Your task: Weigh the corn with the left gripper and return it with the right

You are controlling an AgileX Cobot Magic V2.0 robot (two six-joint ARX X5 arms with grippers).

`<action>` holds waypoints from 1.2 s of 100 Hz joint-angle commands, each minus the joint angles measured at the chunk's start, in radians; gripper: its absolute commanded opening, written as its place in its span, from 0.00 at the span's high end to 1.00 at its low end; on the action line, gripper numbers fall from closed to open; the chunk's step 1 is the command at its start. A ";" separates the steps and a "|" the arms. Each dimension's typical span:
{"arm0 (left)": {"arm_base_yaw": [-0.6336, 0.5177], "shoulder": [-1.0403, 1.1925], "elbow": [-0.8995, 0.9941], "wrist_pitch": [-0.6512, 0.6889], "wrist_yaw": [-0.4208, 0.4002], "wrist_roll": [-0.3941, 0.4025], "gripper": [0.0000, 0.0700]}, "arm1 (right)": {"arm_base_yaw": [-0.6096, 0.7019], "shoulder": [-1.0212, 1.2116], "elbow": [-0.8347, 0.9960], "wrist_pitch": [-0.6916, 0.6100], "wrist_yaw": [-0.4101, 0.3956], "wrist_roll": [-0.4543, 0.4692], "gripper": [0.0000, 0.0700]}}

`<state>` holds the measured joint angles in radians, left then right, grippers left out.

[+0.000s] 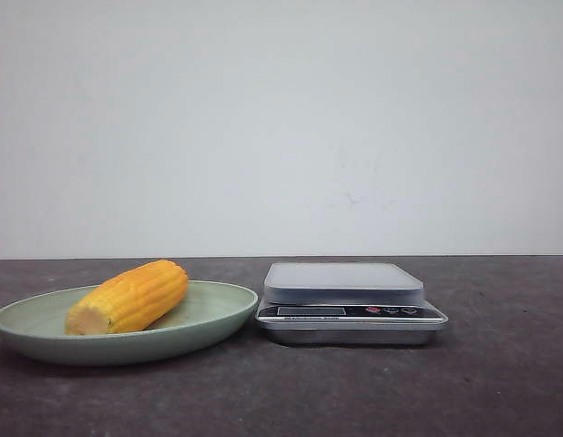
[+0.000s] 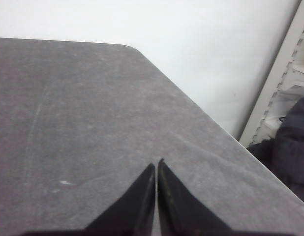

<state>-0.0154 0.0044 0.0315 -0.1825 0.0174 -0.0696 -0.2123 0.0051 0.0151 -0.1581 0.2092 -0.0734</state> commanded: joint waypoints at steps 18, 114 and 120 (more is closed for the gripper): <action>0.000 -0.002 -0.018 -0.005 -0.002 0.003 1.00 | 0.086 -0.002 -0.002 0.000 0.001 0.014 1.00; 0.000 -0.002 -0.018 -0.005 -0.002 0.003 1.00 | 0.311 -0.002 -0.002 0.000 0.001 0.014 1.00; 0.000 -0.002 -0.018 -0.005 -0.002 0.003 1.00 | 0.332 -0.002 -0.002 0.000 0.001 0.014 1.00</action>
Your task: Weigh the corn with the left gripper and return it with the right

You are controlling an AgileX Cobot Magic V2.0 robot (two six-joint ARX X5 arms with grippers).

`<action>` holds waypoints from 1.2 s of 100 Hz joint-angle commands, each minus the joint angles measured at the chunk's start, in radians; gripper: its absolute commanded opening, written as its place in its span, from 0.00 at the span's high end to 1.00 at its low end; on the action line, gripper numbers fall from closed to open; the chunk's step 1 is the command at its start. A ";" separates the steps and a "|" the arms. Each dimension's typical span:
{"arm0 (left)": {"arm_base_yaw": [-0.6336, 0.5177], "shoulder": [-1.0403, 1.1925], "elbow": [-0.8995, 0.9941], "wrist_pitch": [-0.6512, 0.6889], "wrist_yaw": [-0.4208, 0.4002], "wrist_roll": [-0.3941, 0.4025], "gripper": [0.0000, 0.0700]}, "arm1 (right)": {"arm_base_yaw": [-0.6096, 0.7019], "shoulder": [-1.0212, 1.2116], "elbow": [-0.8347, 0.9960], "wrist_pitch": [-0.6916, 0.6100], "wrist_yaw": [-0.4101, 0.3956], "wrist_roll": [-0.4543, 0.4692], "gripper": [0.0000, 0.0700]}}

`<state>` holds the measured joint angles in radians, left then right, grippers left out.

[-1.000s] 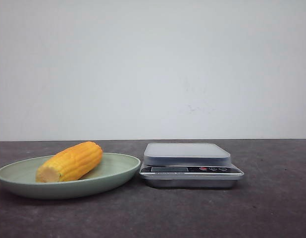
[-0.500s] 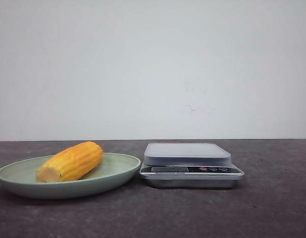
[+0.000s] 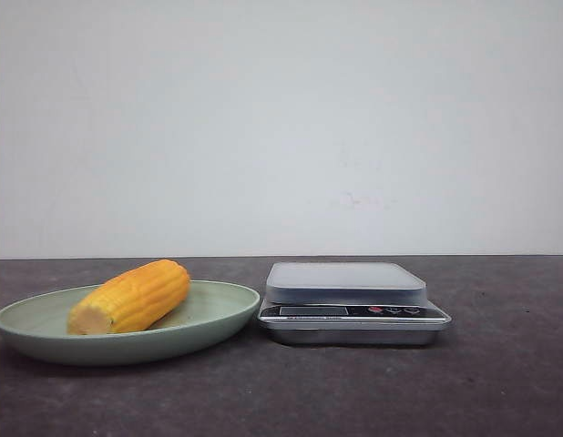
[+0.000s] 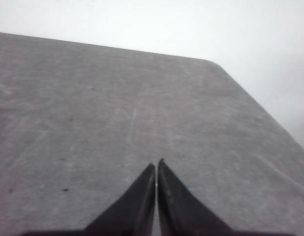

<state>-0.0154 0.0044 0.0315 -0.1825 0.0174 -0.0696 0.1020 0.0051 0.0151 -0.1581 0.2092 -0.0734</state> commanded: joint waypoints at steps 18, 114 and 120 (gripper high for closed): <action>0.000 -0.002 -0.018 -0.005 -0.002 0.003 1.00 | 0.056 -0.002 -0.002 0.000 0.001 0.014 1.00; 0.000 -0.002 -0.018 -0.005 -0.002 0.003 1.00 | 0.091 -0.002 -0.002 0.000 0.001 0.014 1.00; 0.000 -0.002 -0.018 -0.005 -0.002 0.003 1.00 | 0.090 -0.002 -0.002 0.000 0.001 0.014 1.00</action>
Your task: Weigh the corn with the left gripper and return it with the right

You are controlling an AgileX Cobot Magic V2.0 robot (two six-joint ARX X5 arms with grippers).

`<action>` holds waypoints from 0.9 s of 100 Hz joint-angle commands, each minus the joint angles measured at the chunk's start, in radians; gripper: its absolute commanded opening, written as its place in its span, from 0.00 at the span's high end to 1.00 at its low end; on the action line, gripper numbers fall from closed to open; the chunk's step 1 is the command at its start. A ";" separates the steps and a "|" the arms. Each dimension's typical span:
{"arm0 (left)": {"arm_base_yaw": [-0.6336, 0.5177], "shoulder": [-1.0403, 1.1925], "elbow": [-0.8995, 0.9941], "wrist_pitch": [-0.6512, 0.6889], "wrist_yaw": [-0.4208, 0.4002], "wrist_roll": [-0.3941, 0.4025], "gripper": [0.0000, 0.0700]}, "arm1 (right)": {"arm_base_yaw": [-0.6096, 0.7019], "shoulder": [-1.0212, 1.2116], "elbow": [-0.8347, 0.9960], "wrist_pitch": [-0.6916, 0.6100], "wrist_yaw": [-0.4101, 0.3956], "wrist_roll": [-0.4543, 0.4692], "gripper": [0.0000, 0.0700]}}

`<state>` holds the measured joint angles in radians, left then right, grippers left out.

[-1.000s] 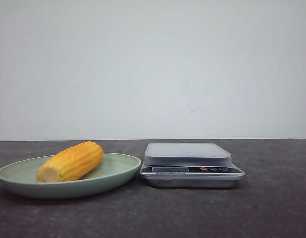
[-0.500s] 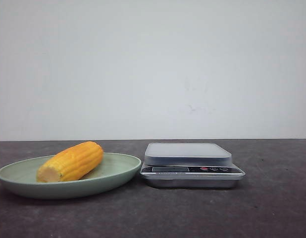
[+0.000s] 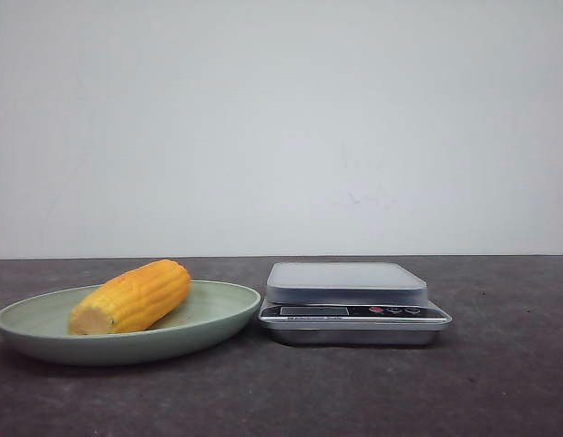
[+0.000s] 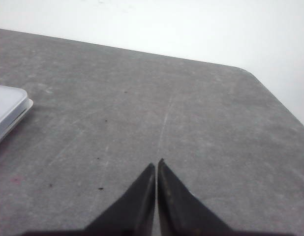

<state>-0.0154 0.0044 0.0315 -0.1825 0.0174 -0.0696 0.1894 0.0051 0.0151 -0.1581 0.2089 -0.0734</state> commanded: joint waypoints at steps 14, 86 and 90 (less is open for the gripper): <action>0.000 -0.002 -0.018 -0.005 -0.002 0.003 1.00 | 0.003 -0.002 -0.002 0.000 0.001 0.014 1.00; 0.000 -0.002 -0.018 -0.005 -0.002 0.003 1.00 | 0.012 -0.002 -0.002 0.000 0.001 0.014 1.00; 0.000 -0.002 -0.018 -0.005 -0.002 0.003 1.00 | 0.018 -0.002 -0.002 0.000 0.002 0.014 1.00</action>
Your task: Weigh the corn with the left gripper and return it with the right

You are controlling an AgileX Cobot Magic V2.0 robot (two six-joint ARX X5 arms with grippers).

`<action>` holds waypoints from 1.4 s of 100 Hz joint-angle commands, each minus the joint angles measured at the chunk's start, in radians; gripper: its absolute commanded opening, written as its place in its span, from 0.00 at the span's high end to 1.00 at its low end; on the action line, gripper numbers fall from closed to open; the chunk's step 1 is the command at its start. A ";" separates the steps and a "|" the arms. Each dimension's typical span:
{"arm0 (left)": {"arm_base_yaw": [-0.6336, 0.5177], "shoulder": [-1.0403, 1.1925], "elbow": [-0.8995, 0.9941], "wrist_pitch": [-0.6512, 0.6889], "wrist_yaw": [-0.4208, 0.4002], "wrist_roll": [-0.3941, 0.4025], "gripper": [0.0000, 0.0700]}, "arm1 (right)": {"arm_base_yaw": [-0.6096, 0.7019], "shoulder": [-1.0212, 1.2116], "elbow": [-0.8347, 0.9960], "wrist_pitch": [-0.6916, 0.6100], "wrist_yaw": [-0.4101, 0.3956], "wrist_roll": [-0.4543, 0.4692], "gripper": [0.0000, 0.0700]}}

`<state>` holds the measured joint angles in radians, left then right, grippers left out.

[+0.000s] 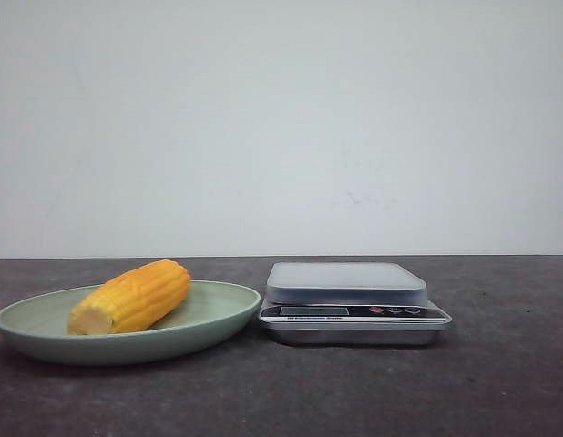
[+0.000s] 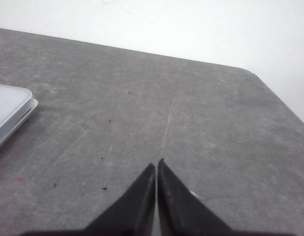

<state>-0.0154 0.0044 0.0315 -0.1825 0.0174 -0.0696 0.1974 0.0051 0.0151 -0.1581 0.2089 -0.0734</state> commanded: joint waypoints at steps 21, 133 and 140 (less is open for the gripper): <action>0.000 -0.002 -0.018 -0.005 -0.002 0.003 1.00 | 0.068 -0.002 -0.002 0.000 0.001 0.014 1.00; 0.000 -0.002 -0.018 -0.004 0.002 0.000 1.00 | 0.101 -0.002 -0.002 0.000 0.001 0.014 1.00; 0.000 -0.002 -0.017 -0.004 0.023 -0.070 1.00 | 0.101 -0.002 -0.002 0.000 0.002 0.014 1.00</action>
<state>-0.0154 0.0044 0.0315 -0.1825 0.0235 -0.0738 0.2947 0.0051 0.0151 -0.1581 0.2089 -0.0734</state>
